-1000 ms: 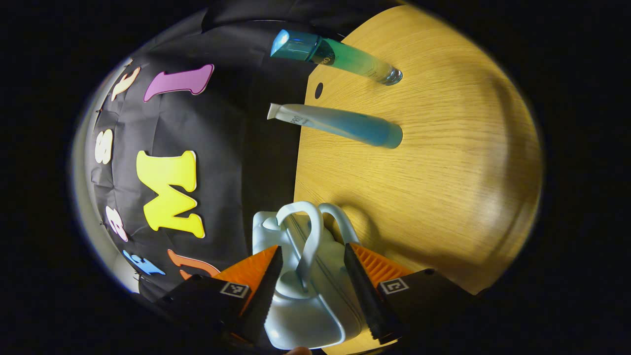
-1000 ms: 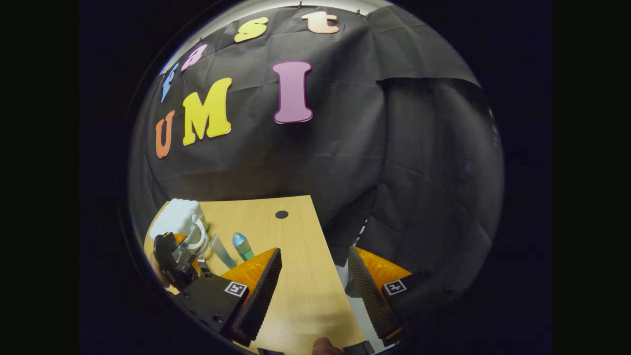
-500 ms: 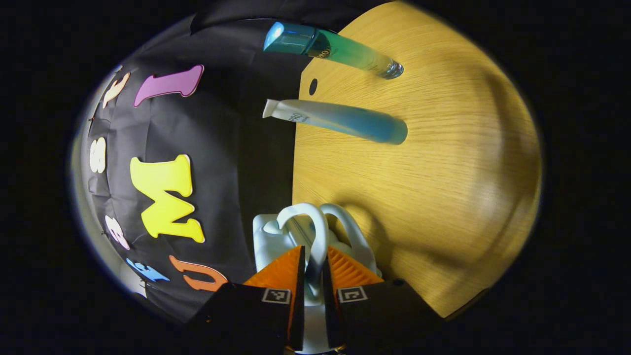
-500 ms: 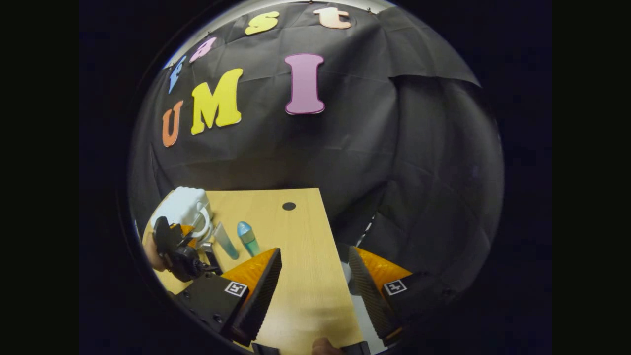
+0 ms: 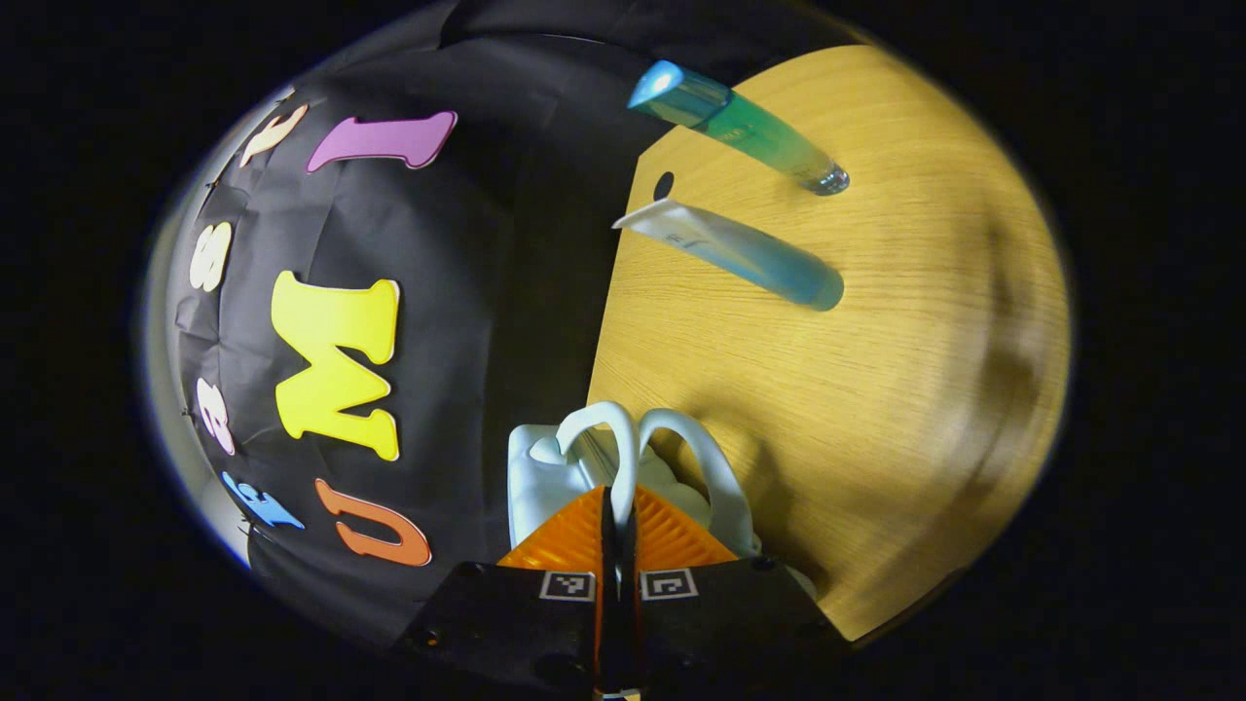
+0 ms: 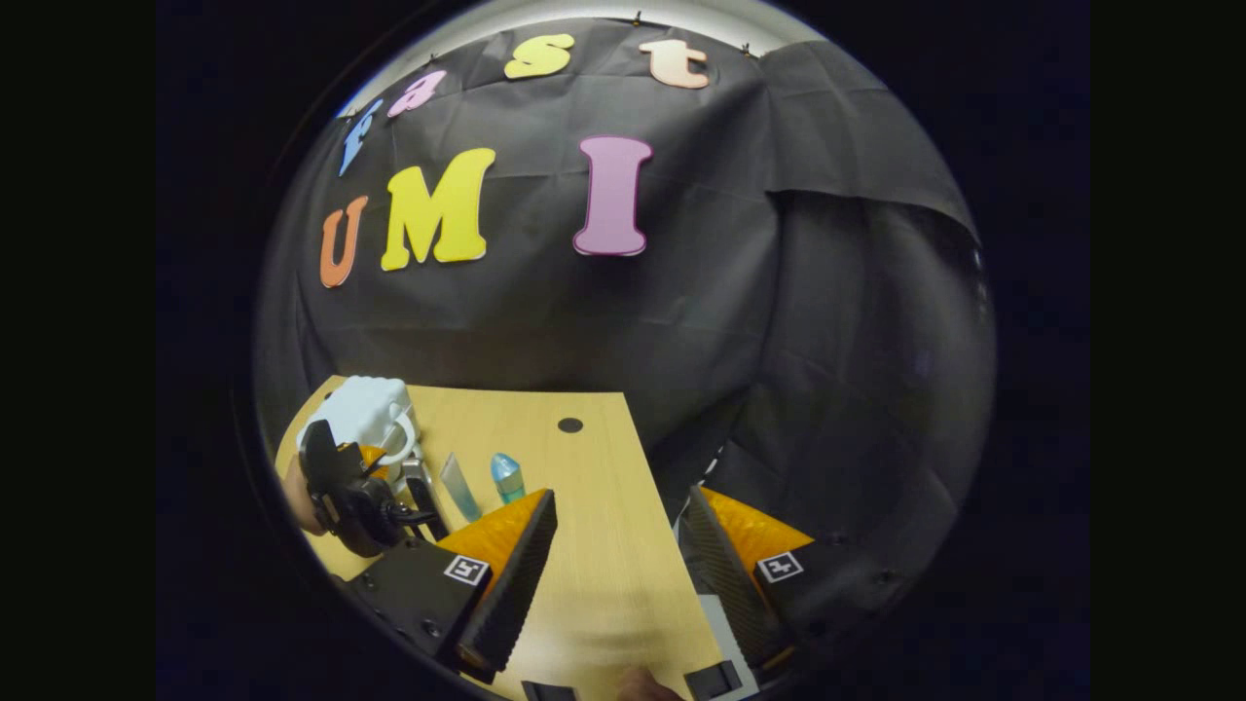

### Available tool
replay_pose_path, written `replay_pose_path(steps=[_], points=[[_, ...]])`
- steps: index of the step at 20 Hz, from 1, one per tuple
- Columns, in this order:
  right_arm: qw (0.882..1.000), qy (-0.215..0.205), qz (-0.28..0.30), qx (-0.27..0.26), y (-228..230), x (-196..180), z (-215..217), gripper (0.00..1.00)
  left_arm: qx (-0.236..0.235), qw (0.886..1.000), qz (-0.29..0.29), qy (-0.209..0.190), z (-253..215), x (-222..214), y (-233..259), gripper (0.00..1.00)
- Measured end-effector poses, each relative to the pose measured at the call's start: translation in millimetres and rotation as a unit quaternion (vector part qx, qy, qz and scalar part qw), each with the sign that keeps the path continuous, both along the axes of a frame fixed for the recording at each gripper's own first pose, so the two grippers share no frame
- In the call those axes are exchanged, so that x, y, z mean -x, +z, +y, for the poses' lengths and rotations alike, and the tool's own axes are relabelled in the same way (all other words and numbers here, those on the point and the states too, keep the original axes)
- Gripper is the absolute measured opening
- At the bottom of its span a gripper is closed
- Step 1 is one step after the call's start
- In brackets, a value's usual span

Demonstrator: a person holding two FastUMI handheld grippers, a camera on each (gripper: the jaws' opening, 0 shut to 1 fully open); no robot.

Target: First open the suitcase, pack the skin care products into it, and then close the suitcase.

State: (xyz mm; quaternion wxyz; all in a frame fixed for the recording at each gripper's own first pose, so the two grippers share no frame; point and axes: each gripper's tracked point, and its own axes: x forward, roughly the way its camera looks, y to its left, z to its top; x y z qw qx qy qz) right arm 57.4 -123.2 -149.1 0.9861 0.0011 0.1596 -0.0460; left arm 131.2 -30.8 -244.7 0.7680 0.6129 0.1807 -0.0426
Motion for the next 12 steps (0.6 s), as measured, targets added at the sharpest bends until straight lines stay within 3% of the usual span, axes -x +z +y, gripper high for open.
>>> replay_pose_path(steps=[6, 12], points=[[0.999, -0.016, -0.035, 0.005, 45, 10, 39, 0.81, 0.076, 0.996, -0.039, -0.007, 17, 6, 57, 0.03], [0.998, -0.018, -0.065, 0.015, 79, 16, 87, 0.81, 0.151, 0.984, -0.096, 0.007, 74, 11, 138, 0.03]])
